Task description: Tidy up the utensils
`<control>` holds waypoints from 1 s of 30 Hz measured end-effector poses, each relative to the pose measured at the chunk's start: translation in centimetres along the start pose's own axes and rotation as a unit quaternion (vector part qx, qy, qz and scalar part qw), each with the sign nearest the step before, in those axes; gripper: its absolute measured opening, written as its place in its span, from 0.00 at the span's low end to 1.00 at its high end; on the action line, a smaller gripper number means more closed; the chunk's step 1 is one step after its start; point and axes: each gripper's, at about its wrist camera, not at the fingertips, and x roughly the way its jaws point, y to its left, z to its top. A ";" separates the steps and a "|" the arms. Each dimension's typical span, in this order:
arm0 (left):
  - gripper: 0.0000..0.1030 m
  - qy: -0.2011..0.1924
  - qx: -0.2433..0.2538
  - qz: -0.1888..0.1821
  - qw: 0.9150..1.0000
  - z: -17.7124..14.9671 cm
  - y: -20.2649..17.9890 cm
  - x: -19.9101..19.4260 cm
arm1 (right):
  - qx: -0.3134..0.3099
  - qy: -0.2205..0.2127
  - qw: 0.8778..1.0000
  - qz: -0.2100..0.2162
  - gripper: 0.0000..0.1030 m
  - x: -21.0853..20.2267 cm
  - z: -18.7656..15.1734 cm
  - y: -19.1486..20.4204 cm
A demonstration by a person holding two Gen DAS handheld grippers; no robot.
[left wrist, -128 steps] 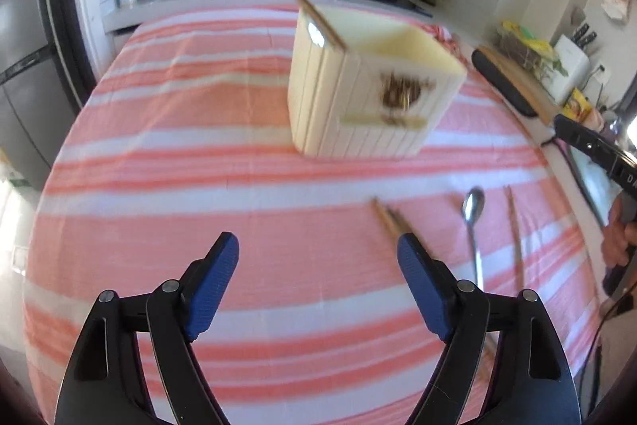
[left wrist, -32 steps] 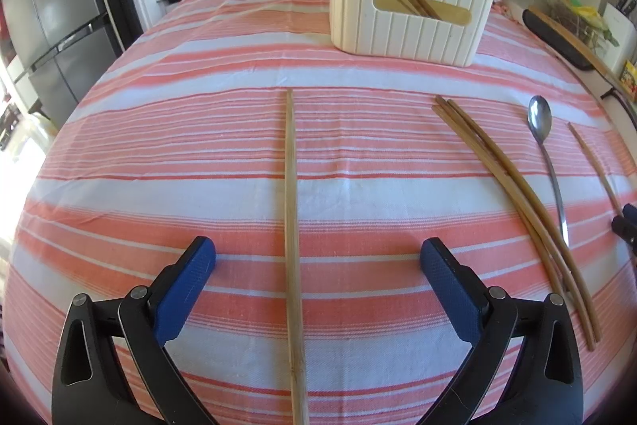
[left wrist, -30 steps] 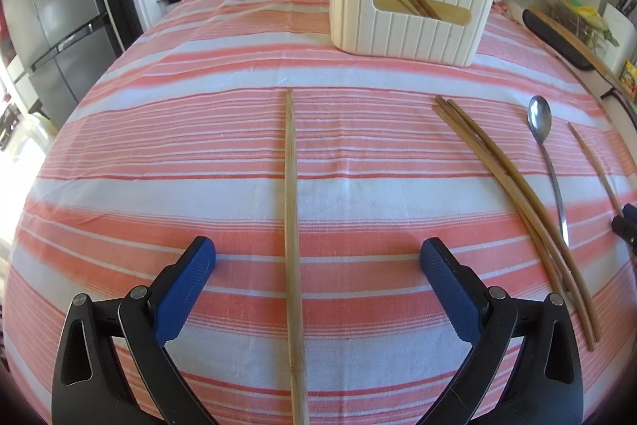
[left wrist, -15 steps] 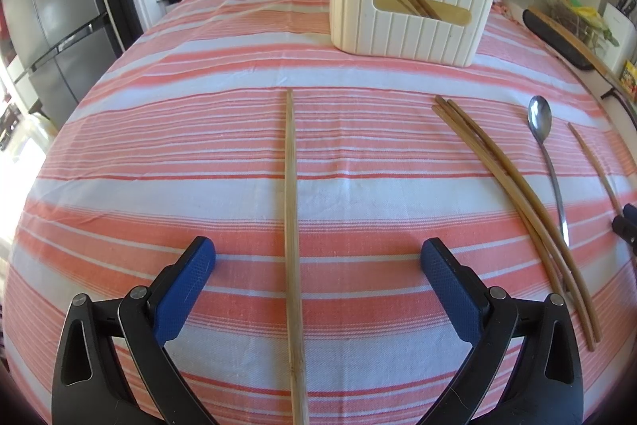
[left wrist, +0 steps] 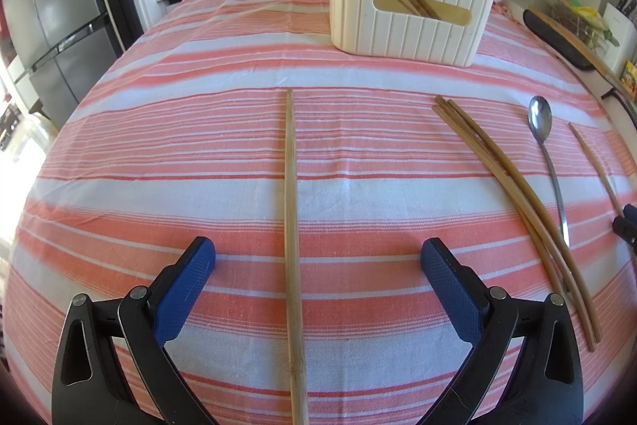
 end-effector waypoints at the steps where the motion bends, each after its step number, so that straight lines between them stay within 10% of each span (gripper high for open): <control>1: 1.00 0.000 0.000 0.000 1.000 0.0 0.0 0.0 | 0.000 0.000 1.000 0.000 0.56 0.0 0.0 0.0; 13: 0.99 -0.002 -0.005 -0.046 0.999 -0.6 0.3 -1.6 | 0.010 0.001 0.999 0.035 0.65 -0.1 -0.1 -0.6; 23: 0.98 0.072 0.041 -0.057 0.995 4.4 2.9 1.7 | -0.042 0.113 0.991 0.052 0.65 0.9 3.8 -0.4; 27: 0.85 0.094 0.078 -0.044 0.992 6.3 2.2 3.6 | -0.060 0.144 0.987 0.046 0.62 4.3 6.6 0.7; 30: 0.51 0.099 0.092 -0.055 0.989 7.4 1.5 3.8 | -0.074 0.135 0.987 0.036 0.45 6.1 8.8 1.8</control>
